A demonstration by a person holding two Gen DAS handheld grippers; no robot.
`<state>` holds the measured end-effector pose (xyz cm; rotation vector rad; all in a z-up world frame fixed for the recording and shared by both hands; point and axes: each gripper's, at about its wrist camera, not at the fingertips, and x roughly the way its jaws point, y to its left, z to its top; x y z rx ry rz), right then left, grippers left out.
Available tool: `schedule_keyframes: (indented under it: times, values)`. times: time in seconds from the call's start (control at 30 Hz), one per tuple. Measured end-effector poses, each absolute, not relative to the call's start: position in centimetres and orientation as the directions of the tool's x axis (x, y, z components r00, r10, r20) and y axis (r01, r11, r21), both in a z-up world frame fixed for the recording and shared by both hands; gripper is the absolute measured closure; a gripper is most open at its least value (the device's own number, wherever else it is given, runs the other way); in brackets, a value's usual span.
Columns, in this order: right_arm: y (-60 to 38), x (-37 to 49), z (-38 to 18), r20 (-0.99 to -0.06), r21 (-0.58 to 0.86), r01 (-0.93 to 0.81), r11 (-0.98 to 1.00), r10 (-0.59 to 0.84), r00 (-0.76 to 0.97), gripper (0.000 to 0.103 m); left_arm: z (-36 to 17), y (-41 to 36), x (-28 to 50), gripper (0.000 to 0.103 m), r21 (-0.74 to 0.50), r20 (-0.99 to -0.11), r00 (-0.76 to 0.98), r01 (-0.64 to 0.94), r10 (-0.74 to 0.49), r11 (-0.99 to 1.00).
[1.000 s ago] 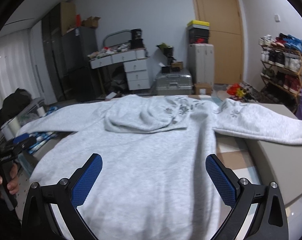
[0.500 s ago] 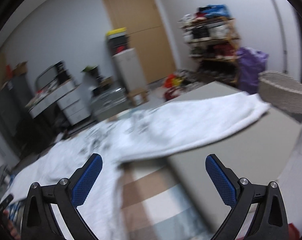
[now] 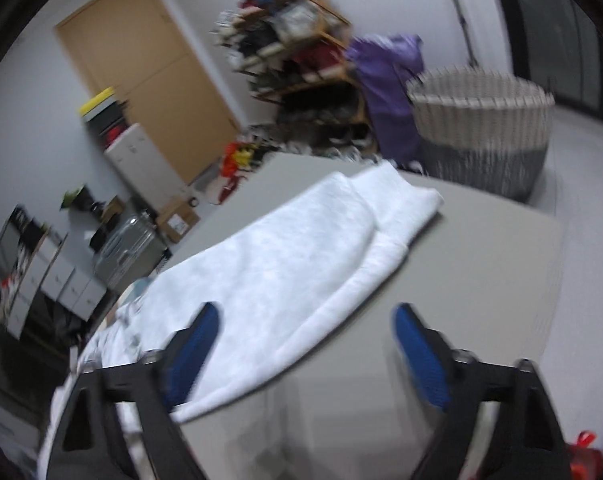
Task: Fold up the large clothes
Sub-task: 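Grasp the sweatshirt sleeve cuff with the right gripper and fold it across the back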
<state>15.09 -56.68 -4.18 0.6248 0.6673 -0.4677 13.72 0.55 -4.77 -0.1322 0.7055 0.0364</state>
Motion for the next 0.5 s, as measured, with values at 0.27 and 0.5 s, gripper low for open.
schedule_keyframes:
  times: [0.27, 0.5]
  values:
    - [-59.6, 17.2, -6.8, -0.715, 0.429, 0.634, 0.644, -0.188, 0.674, 0.024, -4.9, -0.3, 13.7, 0.001, -0.082, -0.658, 0.753, -0.035, -0.028, 0.996]
    - [-58.9, 19.4, -6.6, -0.735, 0.316, 0.685, 0.656, -0.286, 0.614, 0.091, -4.7, -0.9, 13.8, 0.001, -0.057, -0.64, 0.768, -0.004, -0.034, 0.998]
